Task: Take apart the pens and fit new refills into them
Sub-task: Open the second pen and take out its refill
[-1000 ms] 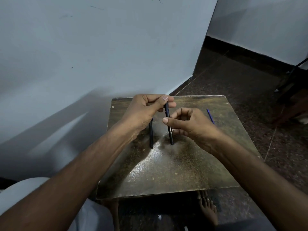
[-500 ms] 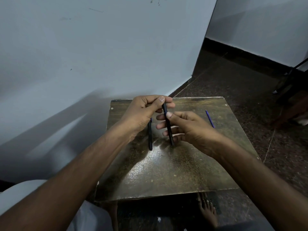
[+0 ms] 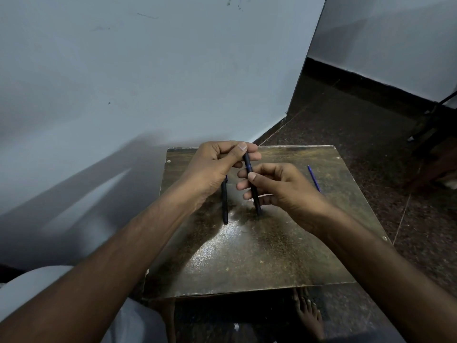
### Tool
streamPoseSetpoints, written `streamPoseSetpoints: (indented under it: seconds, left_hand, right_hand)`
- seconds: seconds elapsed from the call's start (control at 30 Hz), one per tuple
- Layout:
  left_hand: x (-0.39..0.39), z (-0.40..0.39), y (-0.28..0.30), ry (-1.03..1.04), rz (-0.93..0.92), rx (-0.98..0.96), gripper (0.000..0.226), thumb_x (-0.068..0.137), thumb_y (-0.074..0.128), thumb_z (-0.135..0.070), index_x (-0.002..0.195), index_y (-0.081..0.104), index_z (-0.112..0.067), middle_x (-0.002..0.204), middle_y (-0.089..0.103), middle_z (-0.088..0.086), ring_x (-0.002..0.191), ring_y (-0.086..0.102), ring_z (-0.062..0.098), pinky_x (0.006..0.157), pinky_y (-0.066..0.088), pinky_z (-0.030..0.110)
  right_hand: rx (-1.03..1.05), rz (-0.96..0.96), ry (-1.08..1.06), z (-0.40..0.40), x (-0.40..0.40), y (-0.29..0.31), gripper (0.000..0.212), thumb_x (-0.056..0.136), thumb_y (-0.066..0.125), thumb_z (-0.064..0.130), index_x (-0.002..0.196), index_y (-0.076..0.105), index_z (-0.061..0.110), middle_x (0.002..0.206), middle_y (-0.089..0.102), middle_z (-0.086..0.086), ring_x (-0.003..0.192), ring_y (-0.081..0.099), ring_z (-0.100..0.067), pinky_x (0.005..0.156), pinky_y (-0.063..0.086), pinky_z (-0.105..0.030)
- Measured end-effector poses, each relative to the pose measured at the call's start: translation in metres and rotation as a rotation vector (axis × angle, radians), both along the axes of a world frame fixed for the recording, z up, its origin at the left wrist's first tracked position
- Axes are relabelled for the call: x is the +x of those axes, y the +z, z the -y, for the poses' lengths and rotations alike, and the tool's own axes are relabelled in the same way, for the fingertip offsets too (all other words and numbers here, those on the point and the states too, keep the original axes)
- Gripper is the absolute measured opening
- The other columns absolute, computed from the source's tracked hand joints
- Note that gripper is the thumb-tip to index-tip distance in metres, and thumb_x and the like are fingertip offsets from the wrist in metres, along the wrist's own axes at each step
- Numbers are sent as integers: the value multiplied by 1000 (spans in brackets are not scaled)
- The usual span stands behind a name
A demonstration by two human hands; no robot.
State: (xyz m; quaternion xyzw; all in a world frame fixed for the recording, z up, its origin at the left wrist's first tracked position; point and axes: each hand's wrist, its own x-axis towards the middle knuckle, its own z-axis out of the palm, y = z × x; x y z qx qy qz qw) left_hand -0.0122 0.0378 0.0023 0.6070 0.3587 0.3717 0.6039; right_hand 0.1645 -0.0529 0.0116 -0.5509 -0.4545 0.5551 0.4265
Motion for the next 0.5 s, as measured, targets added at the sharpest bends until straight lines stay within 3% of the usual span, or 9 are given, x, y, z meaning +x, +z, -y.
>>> streamPoseSetpoints:
  seconds: [0.1,0.23,0.3,0.37,0.4,0.5]
  left_hand:
    - [0,1,0,-27,-47,14,26,112,59,-22,124,81,-15,112,86,-6,78,71,-9,66,50,4]
    - [0,1,0,-55,-106,13,23,107,67,-16,126,80,-19,112,85,-11,97,76,-10,72,50,1]
    - [0,1,-1,-18,-96,5,17,102,76,-21,117,82,-23,107,86,-10,102,79,-3,86,55,10]
    - [-1,2,-1,38,-87,-6,15,93,86,-27,108,85,-24,101,87,-6,104,81,4,103,56,28]
    - [0,3,-1,69,-91,-6,17,88,90,-30,104,86,-23,98,87,-5,102,82,6,104,57,30]
    - [1,3,-1,148,-120,9,25,79,96,-39,96,87,-24,89,86,-8,90,81,1,81,58,12]
  right_hand:
    - [-4,74,-61,-1,1,-2,20,107,65,17,120,75,6,102,85,-5,79,76,-9,67,61,-19]
    - [-13,68,-103,-1,1,-2,18,103,71,17,115,76,6,102,85,-7,77,77,-9,63,60,-20]
    - [-4,85,-105,0,0,-2,13,99,76,18,109,76,10,101,85,-8,80,79,-12,64,61,-22]
    - [11,118,-115,1,-1,-2,10,94,82,19,100,75,14,101,83,-13,82,79,-16,64,61,-24]
    - [18,132,-124,1,-2,-2,13,91,85,19,97,74,15,100,81,-17,81,79,-18,63,61,-25]
    - [39,195,-122,1,-3,-3,22,84,91,19,93,71,15,90,78,-18,75,73,-16,57,57,-24]
